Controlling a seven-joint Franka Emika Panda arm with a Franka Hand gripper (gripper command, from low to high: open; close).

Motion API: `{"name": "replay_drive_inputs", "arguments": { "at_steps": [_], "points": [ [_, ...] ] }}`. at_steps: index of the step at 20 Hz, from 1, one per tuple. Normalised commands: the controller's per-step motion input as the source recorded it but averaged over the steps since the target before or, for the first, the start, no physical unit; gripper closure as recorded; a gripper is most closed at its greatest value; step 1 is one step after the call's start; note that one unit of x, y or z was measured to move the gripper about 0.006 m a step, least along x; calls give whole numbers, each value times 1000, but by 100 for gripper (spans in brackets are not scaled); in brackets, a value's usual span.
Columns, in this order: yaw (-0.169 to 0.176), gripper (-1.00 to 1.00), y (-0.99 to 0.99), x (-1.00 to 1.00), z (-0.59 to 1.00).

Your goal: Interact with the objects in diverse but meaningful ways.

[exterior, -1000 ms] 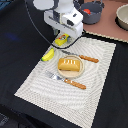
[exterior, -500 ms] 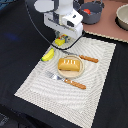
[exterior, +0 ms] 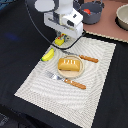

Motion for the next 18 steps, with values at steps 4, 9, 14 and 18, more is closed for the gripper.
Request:
{"name": "replay_drive_inputs", "arguments": {
  "at_steps": [4, 9, 14, 18],
  "points": [
    [0, 100, -521, 56, 1000],
    [1, 100, -732, 129, 800],
    [15, 100, -933, 256, 542],
    [3, 100, -946, 280, 456]
  ]
}}
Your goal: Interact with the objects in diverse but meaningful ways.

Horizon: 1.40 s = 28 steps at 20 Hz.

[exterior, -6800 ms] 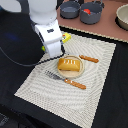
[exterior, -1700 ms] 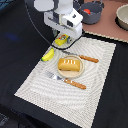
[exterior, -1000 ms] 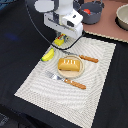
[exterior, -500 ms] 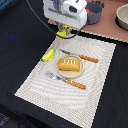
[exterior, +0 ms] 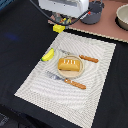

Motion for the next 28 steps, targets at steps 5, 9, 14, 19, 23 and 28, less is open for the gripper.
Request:
{"name": "replay_drive_inputs", "arguments": {
  "at_steps": [5, 9, 14, 19, 23, 28],
  "points": [
    [0, 100, -893, 323, 365],
    [-2, 100, -741, 546, 172],
    [-7, 100, -689, 594, 28],
    [-18, 100, -691, 643, 0],
    [-11, 100, -745, 669, -14],
    [-6, 100, -754, 651, -26]
  ]
}}
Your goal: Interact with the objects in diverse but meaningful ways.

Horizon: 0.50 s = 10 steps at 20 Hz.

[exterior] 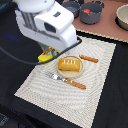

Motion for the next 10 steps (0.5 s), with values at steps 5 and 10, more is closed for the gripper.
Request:
{"name": "replay_drive_inputs", "arguments": {
  "at_steps": [5, 10],
  "points": [
    [-12, 100, -681, 617, -3],
    [-54, 100, -436, 711, -121]
  ]
}}
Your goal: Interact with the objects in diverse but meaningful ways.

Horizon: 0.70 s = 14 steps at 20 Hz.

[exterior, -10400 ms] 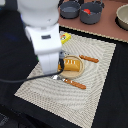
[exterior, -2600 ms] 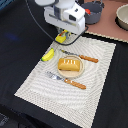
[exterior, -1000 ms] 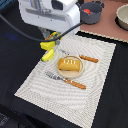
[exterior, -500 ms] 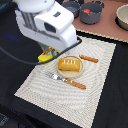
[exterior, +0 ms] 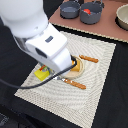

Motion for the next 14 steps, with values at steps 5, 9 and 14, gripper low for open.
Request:
{"name": "replay_drive_inputs", "arguments": {
  "at_steps": [5, 9, 14],
  "points": [
    [-53, 100, -82, 569, -263],
    [-53, 100, 0, 676, -252],
    [-45, 100, 0, 482, -253]
  ]
}}
